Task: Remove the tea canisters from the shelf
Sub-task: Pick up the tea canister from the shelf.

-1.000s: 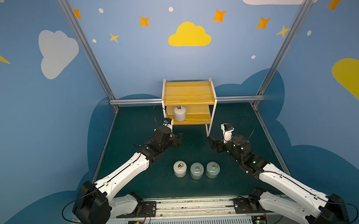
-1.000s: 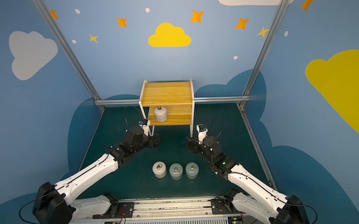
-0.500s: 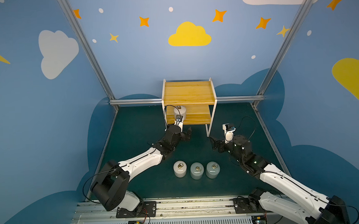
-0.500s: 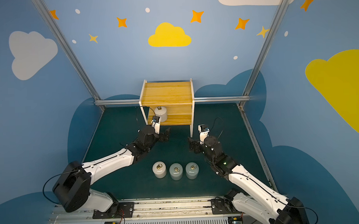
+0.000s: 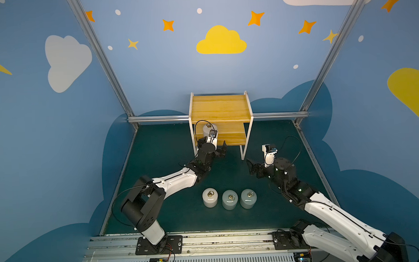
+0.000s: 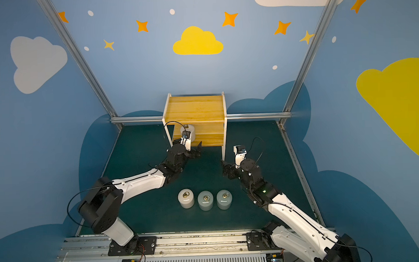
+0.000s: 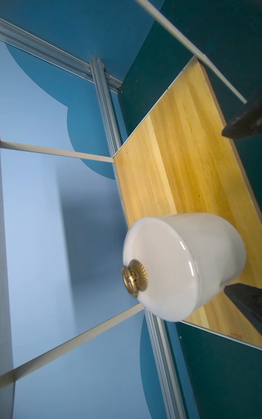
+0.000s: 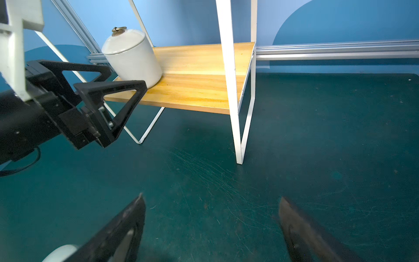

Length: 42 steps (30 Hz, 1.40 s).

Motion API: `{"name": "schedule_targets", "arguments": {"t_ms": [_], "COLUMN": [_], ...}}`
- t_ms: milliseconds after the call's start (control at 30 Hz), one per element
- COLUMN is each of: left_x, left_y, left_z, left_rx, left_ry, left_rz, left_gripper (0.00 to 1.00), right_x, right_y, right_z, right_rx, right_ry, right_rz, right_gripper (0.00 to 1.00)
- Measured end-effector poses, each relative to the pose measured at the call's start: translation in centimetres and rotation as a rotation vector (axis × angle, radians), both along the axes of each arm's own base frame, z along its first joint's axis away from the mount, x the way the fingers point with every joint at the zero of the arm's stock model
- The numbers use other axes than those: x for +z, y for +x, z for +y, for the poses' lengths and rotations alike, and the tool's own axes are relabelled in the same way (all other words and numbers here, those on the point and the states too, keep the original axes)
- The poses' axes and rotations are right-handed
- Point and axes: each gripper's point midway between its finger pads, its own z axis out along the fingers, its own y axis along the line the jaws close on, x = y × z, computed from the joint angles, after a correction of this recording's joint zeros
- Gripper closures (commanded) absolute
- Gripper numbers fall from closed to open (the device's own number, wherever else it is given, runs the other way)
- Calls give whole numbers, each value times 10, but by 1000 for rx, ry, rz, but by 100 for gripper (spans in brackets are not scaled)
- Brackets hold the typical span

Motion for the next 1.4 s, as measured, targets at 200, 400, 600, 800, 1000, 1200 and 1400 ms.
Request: {"name": "schedule_targets", "arguments": {"t_ms": [200, 400, 600, 800, 1000, 1200, 1400], "left_x": [-1, -11, -16, -23, -16, -14, -19], "left_y": [10, 21, 29, 38, 51, 62, 71], "left_z": [2, 7, 13, 14, 15, 15, 14], "left_rx": [24, 49, 66, 68, 74, 76, 63], "left_ry": [-4, -8, -11, -6, -6, -2, 17], "left_rz": [-10, -16, -26, -25, -52, -70, -70], "left_gripper": [0, 0, 0, 0, 0, 2, 3], "right_x": [4, 3, 2, 1, 1, 0, -2], "right_y": [-1, -1, 0, 1, 1, 1, 1], "right_z": [-4, -7, -9, -9, -9, -10, -11], "right_rx": [-4, -8, -13, -10, -10, -11, -15], "right_ry": [7, 8, 8, 13, 17, 17, 14], "right_rz": [-5, -1, 3, 8, 12, 15, 21], "right_gripper": [6, 6, 6, 6, 6, 6, 6]}}
